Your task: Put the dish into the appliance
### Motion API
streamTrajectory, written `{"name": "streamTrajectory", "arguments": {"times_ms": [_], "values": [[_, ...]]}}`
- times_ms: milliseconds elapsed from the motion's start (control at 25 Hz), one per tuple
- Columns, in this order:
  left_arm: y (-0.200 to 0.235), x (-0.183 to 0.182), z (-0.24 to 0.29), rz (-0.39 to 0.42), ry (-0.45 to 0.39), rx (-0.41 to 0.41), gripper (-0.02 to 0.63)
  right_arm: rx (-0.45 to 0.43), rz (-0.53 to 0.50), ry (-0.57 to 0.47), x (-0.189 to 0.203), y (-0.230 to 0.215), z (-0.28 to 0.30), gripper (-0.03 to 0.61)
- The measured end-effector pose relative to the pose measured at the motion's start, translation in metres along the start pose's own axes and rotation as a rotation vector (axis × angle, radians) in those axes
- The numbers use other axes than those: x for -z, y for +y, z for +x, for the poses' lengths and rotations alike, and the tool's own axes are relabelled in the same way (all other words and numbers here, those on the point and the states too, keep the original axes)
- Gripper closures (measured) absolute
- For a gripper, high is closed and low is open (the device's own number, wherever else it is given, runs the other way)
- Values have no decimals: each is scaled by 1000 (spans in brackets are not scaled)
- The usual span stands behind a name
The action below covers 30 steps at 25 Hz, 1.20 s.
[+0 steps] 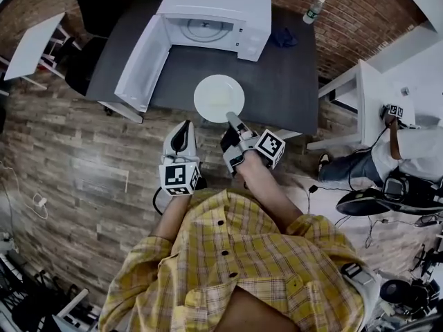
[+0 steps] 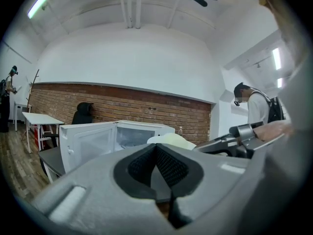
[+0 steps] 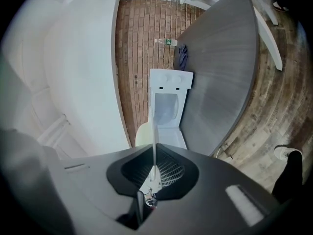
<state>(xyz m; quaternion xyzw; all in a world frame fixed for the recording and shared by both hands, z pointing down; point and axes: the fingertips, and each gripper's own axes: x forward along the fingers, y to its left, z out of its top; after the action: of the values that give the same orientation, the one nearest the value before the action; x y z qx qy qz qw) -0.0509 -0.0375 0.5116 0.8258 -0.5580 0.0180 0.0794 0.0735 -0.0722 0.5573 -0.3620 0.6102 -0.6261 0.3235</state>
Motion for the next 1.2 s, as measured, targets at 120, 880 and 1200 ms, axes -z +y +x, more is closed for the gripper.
{"name": "streamTrajectory", "arguments": {"times_ms": [120,880,1200], "values": [[19,-9,17,8,1,28,612,3,10,-20,1,5,22,561],[103,-38,77,26,-1,181,613,5,2,-163,5,30,118,560],[120,-43,84,31,-6,181,612,14,1,-183,2,29,135,557]]}}
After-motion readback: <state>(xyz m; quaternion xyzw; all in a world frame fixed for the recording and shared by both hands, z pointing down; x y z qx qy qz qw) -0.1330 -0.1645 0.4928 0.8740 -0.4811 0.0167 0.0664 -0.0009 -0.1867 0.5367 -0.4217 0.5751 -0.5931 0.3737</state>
